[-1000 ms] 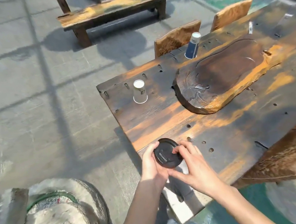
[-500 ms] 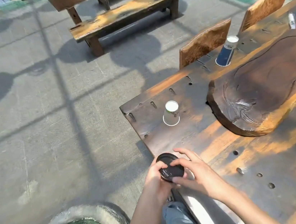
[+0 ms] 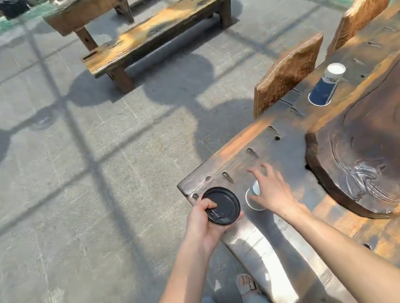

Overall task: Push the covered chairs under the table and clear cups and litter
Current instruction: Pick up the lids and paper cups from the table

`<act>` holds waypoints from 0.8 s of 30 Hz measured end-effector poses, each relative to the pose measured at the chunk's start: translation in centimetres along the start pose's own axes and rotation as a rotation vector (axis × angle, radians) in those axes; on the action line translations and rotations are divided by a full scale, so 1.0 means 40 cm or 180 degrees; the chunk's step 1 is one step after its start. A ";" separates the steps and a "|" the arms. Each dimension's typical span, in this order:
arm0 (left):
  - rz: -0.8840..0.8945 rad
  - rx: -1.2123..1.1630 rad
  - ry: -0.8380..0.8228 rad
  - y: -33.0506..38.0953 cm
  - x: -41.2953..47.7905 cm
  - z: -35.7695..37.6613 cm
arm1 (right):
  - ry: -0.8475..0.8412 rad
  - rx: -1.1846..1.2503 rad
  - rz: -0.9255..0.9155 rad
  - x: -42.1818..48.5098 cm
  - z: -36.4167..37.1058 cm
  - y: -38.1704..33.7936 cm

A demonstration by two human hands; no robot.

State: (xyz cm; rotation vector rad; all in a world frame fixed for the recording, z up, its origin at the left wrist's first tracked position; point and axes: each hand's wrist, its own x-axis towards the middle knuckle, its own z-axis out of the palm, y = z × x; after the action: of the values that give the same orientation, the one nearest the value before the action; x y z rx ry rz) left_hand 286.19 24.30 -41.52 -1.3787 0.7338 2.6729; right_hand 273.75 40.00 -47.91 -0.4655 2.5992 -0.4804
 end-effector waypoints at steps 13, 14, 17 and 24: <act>-0.0797 0.0898 -0.0548 0.232 0.231 0.126 | -0.0155 -0.0248 0.1428 0.079 0.047 -0.020; -0.0861 0.1002 -0.0609 0.254 0.243 0.133 | -0.0040 -0.0121 0.1585 0.077 0.045 -0.027; -0.0987 0.1232 -0.0821 0.323 0.278 0.153 | 0.0610 0.0837 0.2110 0.070 0.027 -0.053; -0.1225 0.1631 -0.1116 0.464 0.349 0.162 | 0.1919 0.4388 0.2342 0.058 0.057 -0.163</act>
State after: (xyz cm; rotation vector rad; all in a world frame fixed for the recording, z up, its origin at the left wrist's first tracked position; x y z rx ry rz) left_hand 268.22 8.24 -42.00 -0.8001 0.9125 2.1355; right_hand 274.49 32.75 -48.02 1.1509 1.9392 -2.0119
